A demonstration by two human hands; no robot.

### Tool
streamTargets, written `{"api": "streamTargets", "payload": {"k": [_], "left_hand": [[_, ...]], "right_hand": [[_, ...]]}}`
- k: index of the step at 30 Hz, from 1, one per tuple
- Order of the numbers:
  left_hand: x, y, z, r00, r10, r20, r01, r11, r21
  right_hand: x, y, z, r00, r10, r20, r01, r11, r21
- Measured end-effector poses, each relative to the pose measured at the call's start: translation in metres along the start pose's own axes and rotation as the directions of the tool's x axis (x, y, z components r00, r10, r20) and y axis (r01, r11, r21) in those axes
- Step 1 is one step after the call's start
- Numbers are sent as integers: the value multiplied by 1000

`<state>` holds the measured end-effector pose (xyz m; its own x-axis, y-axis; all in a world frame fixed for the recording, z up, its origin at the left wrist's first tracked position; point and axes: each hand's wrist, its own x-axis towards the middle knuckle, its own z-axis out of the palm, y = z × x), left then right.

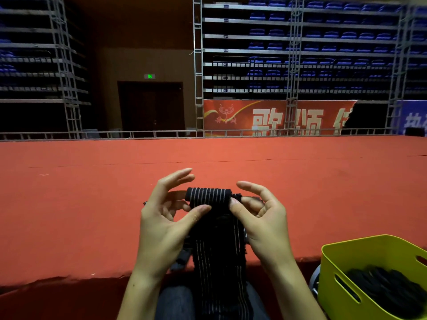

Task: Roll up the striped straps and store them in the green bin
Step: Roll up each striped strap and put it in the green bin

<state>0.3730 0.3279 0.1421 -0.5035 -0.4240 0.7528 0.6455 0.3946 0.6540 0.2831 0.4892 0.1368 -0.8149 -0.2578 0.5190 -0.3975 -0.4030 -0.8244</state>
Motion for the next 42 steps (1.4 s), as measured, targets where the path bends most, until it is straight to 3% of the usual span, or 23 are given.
{"api": "streamTargets", "payload": {"k": [4, 12, 15, 18, 21, 24, 28, 32, 36, 42], "left_hand": [[2, 4, 0, 1000, 22, -20, -22, 1000, -2], [6, 1, -2, 953, -283, -111, 220, 895, -388], [3, 6, -5, 981, -192, -32, 178, 950, -258], [2, 3, -7, 1000, -12, 7, 12, 1000, -10], [1, 0, -4, 992, 125, 8, -124, 972, 198], [1, 1, -4, 984, 175, -18, -165, 954, 251], [4, 2, -2, 986, 152, -66, -132, 962, 240], [9, -6, 1, 990, -26, -140, 50, 984, 171], [7, -9, 2, 996, 32, -88, 0, 940, 342], [7, -11, -6, 984, -110, -142, 147, 946, 288]], "right_hand": [[1, 4, -4, 1000, 6, 20, -6, 999, -37], [0, 13, -3, 997, -63, 46, 72, 973, -221], [1, 10, -5, 996, -87, 37, 93, 962, -257], [1, 8, -9, 996, -78, 49, 89, 961, -263], [0, 9, -8, 995, -67, 70, 83, 960, -267], [0, 10, -8, 995, -70, 76, 89, 957, -276], [-1, 10, -9, 991, -73, 109, 100, 959, -266], [-4, 12, -7, 986, -87, 142, 124, 952, -279], [-5, 8, -7, 986, -90, 143, 123, 961, -248], [-6, 2, -10, 987, -109, 122, 136, 959, -248]]}}
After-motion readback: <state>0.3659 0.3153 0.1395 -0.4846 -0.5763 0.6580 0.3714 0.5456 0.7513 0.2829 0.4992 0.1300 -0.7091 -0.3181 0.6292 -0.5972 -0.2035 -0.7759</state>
